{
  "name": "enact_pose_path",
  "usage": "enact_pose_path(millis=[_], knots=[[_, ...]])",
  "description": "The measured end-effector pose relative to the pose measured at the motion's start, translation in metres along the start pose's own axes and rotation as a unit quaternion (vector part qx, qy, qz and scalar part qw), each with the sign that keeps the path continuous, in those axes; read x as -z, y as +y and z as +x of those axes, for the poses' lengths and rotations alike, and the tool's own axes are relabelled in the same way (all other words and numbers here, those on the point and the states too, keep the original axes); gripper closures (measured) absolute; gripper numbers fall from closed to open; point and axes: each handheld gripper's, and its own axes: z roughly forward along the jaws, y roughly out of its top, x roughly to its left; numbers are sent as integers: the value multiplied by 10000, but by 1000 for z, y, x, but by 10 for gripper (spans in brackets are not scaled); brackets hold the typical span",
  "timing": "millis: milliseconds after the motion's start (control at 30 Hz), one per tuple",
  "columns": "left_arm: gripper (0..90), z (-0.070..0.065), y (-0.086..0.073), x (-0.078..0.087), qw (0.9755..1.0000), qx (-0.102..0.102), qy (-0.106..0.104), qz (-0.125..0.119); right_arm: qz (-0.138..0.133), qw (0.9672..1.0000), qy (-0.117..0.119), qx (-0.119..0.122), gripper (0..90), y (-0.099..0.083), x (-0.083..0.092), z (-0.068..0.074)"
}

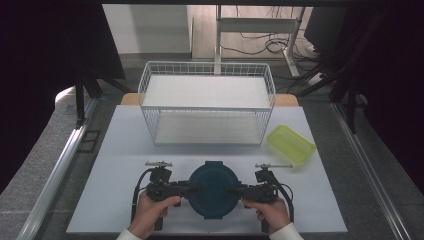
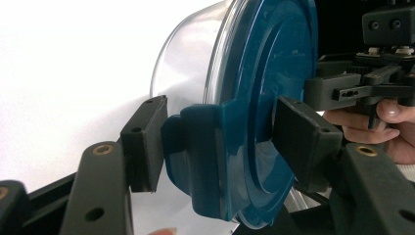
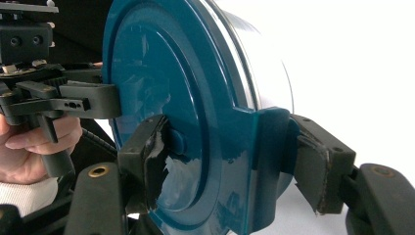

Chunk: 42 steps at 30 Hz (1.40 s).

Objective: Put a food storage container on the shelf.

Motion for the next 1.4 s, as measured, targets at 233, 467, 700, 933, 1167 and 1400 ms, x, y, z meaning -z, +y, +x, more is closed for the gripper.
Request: enact_pose_path(millis=[233,467,700,933,1167,1400], knots=[[392,-2,4,1,10000,-35,-10,-20,-44,10000,-13,49,345,3,3,1],[398,-3,7,2,10000,-58,-28,-43,-87,9999,-2,63,345,5,4,2],[398,-4,12,4,9999,-123,-11,-14,-121,9999,5,59,345,6,5,4],[398,-5,19,10,9999,-160,-21,-54,-176,9998,-4,114,345,13,6,9],[398,-9,30,13,9998,-212,6,-59,-251,9996,-2,153,344,22,8,13],[399,-10,40,18,9997,-238,33,-55,-289,9994,34,186,345,30,9,15]])
